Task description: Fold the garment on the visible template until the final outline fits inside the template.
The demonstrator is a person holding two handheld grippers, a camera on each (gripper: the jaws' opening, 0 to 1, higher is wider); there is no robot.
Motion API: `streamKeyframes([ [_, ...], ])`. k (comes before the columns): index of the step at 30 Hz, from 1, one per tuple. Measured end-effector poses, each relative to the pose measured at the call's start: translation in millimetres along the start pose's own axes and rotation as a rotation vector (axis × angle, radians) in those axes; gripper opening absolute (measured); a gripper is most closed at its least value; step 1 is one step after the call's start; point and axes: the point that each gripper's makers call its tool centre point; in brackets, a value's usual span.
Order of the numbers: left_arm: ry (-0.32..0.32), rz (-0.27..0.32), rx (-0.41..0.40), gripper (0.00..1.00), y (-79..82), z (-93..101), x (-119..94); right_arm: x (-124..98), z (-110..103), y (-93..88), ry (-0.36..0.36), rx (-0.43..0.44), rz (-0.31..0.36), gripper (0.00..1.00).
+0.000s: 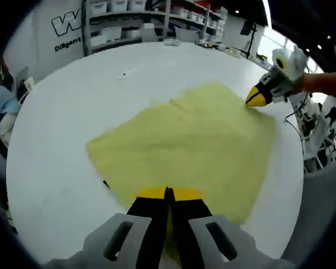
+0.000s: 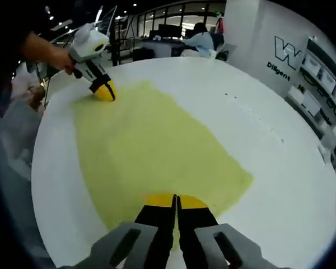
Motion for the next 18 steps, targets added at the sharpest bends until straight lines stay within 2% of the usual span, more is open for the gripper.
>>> streamKeyframes([
  [1, 0.011, 0.039, 0.048, 0.0, 4.4, -4.4, -1, -4, 0, -14.8, 0.008, -0.031, -0.072, 0.0],
  [2, 0.026, 0.028, 0.058, 0.0, 2.2, -7.7, -3, -5, 2, -20.4, 0.002, -0.072, -0.09, 0.0],
  [3, 0.032, 0.033, 0.06, 0.0, 1.7, -11.6, -4, -7, 2, -25.8, 0.0, -0.108, -0.093, 0.0],
  [4, 0.03, 0.034, 0.054, 0.0, 1.1, -12.2, -6, -5, -1, -16.3, 0.025, -0.117, -0.023, 0.0],
  [6, 0.033, 0.043, 0.048, 0.0, -0.5, -8.8, -8, -13, 5, -29.4, -0.04, -0.053, -0.118, 0.0],
  [7, 0.034, 0.048, 0.068, 0.0, -0.3, -7.6, -8, -15, 7, -31.7, -0.049, -0.062, -0.133, 0.0],
  [8, 0.036, 0.049, 0.092, 0.0, 0.1, -6.9, -8, -13, 7, -27.8, -0.039, -0.087, -0.106, 0.0],
  [10, 0.05, 0.022, 0.155, 0.0, 0.3, -13.7, -11, -18, 13, -32.8, -0.073, -0.094, -0.147, 0.0],
  [11, 0.068, 0.034, 0.175, 0.0, 3.0, -12.7, -13, -19, 11, -29.2, -0.073, -0.083, -0.127, 0.0],
  [12, 0.082, 0.081, 0.161, 0.0, 8.0, -9.2, -17, -18, 6, -21.6, -0.069, -0.018, -0.065, 0.0],
  [13, 0.071, 0.117, 0.133, 0.0, 9.6, -6.0, -16, -18, 1, -18.5, -0.066, 0.019, -0.039, 0.0],
  [14, 0.043, 0.116, 0.105, 0.01, 6.1, 1.7, -19, -20, 0, -19.9, -0.064, 0.009, -0.046, 0.0],
  [16, 0.038, 0.099, 0.133, 0.04, -0.6, 8.8, -23, -21, -3, -21.9, -0.053, -0.041, -0.055, 0.0],
  [18, 0.003, 0.084, 0.172, 0.06, -7.5, 17.8, -22, -20, -12, -17.2, -0.025, -0.047, -0.033, 0.0],
])
Point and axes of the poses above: the point that each gripper's makers call its tool centre point, and the gripper's own axes: x roughly forward along the fingers, z roughly to its right, y roughly out of its top, and after that the axes turned 14 degrees about z, right-handed
